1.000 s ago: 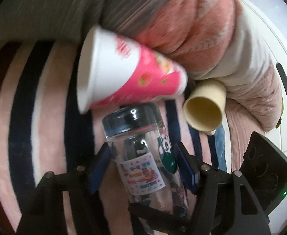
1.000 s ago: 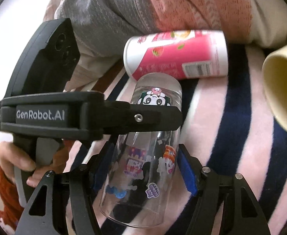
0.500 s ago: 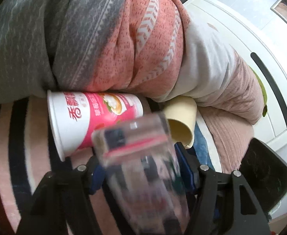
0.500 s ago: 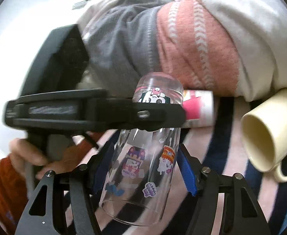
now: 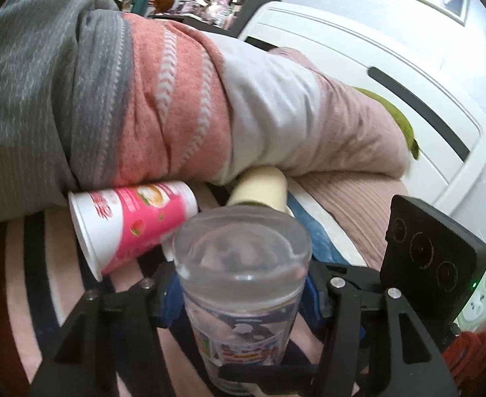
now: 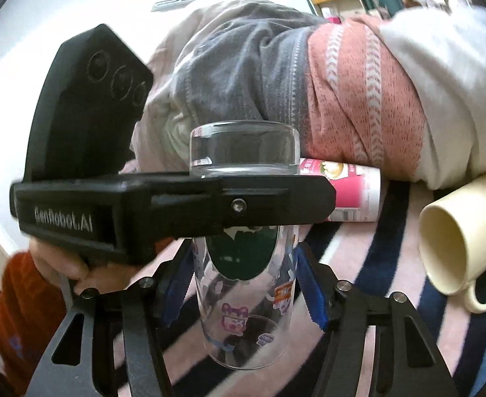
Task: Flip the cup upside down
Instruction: 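Lift and rotate the clear cup with both grippers, turning its rim downward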
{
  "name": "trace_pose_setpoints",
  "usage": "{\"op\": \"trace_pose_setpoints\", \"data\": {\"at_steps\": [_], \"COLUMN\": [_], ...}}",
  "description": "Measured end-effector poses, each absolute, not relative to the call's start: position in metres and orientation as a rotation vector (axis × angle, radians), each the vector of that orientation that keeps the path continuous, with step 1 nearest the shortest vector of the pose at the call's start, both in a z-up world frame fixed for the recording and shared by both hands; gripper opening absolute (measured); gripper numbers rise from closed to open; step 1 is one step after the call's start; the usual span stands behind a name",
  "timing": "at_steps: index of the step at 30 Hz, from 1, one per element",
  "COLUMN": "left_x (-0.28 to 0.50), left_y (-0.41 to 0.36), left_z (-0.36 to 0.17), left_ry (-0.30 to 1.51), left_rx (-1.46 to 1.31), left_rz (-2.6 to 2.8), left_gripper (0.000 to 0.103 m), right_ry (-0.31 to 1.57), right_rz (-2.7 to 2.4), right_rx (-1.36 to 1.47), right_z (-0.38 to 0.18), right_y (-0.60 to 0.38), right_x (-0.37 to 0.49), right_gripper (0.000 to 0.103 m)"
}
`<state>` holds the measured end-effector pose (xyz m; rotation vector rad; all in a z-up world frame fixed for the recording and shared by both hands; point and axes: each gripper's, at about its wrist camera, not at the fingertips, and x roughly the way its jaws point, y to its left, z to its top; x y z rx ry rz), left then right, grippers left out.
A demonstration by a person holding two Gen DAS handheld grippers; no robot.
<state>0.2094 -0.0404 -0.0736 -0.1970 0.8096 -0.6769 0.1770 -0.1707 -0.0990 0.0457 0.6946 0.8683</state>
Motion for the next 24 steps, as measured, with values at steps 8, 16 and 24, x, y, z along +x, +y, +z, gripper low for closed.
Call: {"op": "trace_pose_setpoints", "data": {"at_steps": [8,16,24], "left_x": [0.163,0.128,0.134], "left_y": [-0.060,-0.075,-0.073], "left_z": [-0.071,-0.068,-0.069], "left_ry": [0.806,0.781,0.795], "left_rx": [-0.065,0.022,-0.031], "left_rz": [-0.761,-0.779,-0.739], "left_gripper": [0.058,0.063,0.064], "right_ry": [0.686,0.649,0.680], "right_rz": [0.861,0.828,0.800], "right_rx": [-0.089,-0.135,-0.049], "right_z": [-0.115,-0.117,-0.120], "right_y": [-0.168,-0.176,-0.180], "right_x": [0.139,0.103,0.113], "right_gripper": [0.058,0.060,0.060]}}
